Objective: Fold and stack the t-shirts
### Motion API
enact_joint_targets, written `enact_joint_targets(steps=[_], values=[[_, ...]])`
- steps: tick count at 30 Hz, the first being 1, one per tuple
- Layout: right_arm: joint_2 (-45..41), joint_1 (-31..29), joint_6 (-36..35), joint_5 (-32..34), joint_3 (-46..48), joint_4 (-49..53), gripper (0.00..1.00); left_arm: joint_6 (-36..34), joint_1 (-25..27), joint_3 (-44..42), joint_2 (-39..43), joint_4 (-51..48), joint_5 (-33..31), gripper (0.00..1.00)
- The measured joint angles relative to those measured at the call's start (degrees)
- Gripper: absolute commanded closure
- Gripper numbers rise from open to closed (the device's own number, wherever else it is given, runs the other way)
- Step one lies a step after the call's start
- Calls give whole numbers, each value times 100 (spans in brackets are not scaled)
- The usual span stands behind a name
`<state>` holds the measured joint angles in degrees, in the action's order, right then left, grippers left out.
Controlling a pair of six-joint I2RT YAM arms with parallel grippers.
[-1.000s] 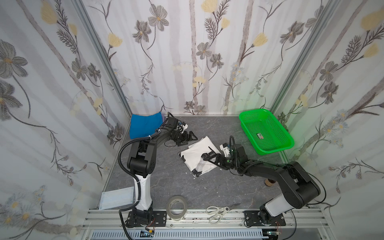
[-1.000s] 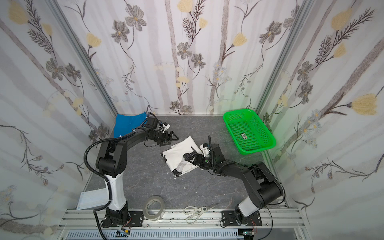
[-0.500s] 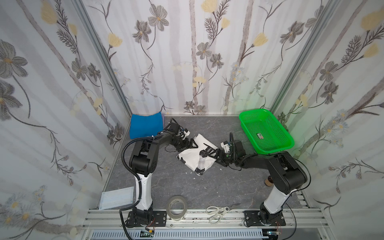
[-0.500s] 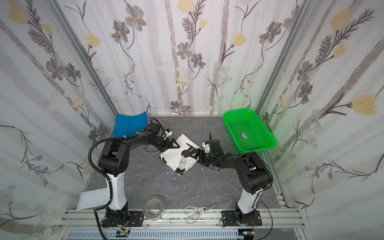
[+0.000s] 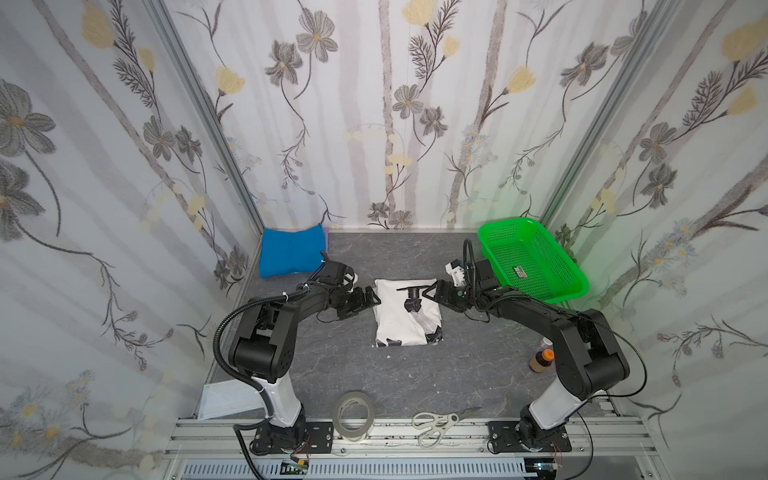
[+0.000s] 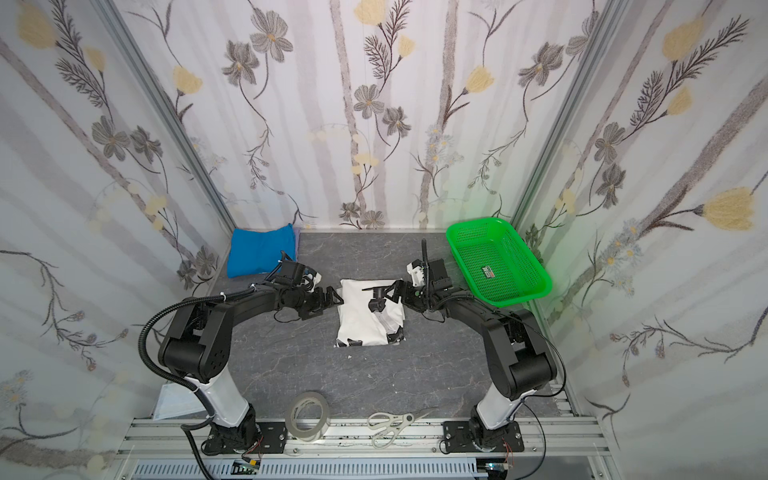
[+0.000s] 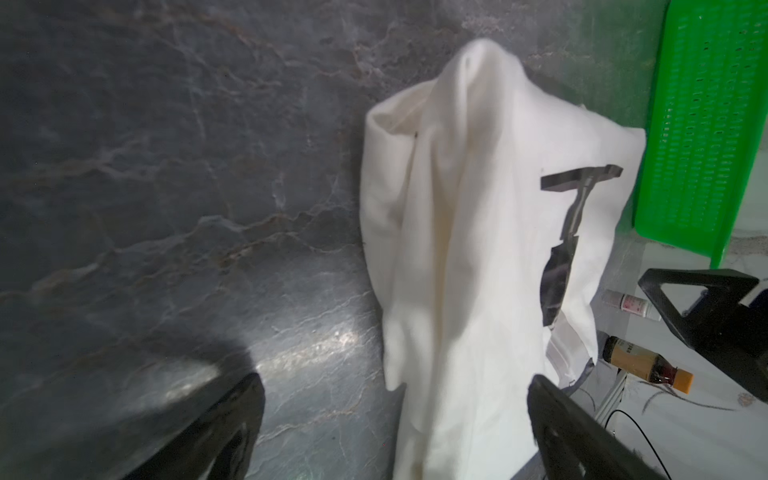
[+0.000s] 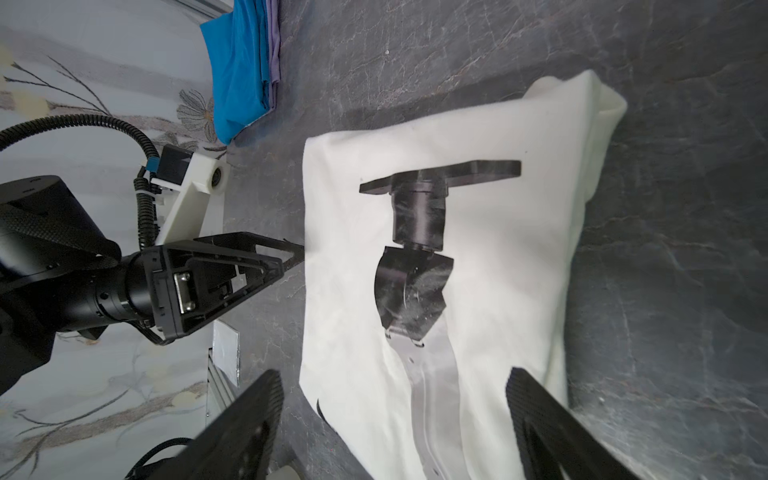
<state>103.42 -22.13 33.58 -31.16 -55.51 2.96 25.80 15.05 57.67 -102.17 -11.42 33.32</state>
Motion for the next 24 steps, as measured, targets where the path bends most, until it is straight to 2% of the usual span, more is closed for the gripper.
enact_joint_targets(steps=[4, 11, 16, 24], values=[[-24, -109, -146, -33, -11, 122, 15, 236, 2, -210, 0, 385, 203, 0], [815, -98, -146, -310, -170, -2, 15, 511, 234, -282, -238, 1178, 570, 0], [1279, -48, -57, -592, -238, -326, 16, 616, 400, -308, -361, 1497, 573, 5], [1547, -68, -63, -844, -354, -682, 16, 1016, 542, -595, -529, 2439, 623, 12]])
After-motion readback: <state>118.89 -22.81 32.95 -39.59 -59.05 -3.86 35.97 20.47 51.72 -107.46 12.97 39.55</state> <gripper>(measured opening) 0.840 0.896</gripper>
